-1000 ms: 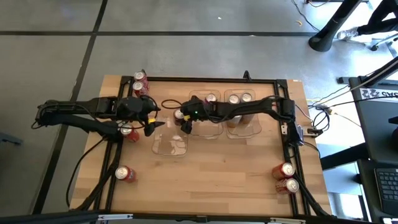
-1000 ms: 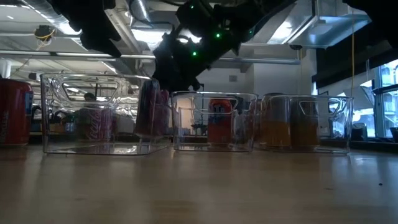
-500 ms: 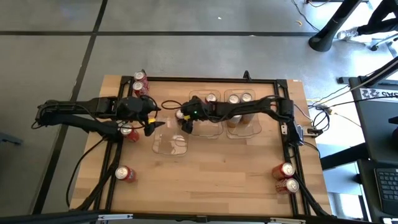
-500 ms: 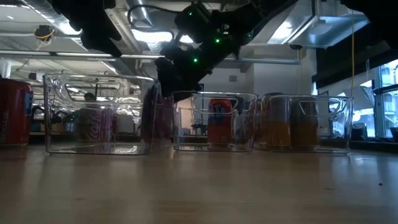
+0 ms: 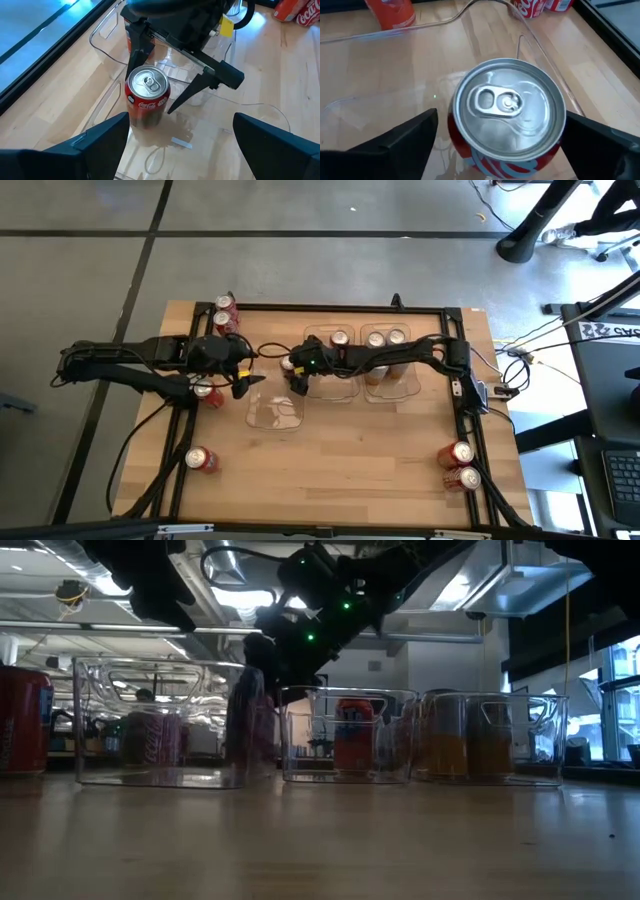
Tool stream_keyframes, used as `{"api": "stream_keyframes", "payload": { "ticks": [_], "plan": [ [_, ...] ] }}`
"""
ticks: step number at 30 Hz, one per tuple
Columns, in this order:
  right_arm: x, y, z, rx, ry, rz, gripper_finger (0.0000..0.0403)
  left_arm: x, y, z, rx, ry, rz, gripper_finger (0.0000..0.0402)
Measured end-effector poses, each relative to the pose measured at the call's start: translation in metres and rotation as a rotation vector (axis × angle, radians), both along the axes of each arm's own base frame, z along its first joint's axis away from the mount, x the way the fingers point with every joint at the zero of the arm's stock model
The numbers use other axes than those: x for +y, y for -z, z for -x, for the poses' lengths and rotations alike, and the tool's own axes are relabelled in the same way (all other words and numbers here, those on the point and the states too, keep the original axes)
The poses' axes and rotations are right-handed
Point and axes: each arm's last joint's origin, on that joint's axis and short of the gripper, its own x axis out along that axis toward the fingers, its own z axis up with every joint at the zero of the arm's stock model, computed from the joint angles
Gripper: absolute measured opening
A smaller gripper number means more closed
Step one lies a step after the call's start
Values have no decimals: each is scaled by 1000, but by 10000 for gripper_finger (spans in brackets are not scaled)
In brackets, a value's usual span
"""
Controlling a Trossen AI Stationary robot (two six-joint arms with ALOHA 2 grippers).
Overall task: Sort soda cans
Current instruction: Put the top center red soda can into the middle left transparent bin, then put the top left red soda can into the middle left transparent bin
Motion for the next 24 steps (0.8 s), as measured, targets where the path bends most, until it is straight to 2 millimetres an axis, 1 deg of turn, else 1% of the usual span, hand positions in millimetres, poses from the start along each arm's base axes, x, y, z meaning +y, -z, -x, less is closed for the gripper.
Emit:
{"api": "stream_keyframes", "payload": {
  "ticks": [1,3,5,7,11,14,16,19,22,24],
  "plan": [
    [0,-3,0,1,-1,0,390,0,0,0,0,0,0,345],
    [0,-16,1,-9,-1,8,395,0,0,0,0,0,0,345],
    [3,-38,2,-58,-10,19,396,0,0,0,0,0,0,345],
    [5,-58,8,-90,-17,32,394,0,0,0,0,0,0,345],
    [9,-84,23,-97,-22,36,392,0,0,0,1,0,0,345],
    [16,-107,36,-118,-20,20,392,0,0,0,1,1,0,345],
    [24,-114,45,-85,-29,9,392,-1,0,0,1,4,1,345],
    [39,-115,52,-32,-52,-7,392,-1,0,0,0,3,4,345],
    [55,-122,56,-42,-90,-14,392,2,-1,-1,-15,-11,-3,345],
    [60,-121,61,-36,-106,-12,392,4,-3,-2,-39,-16,-13,345]
  ]
}}
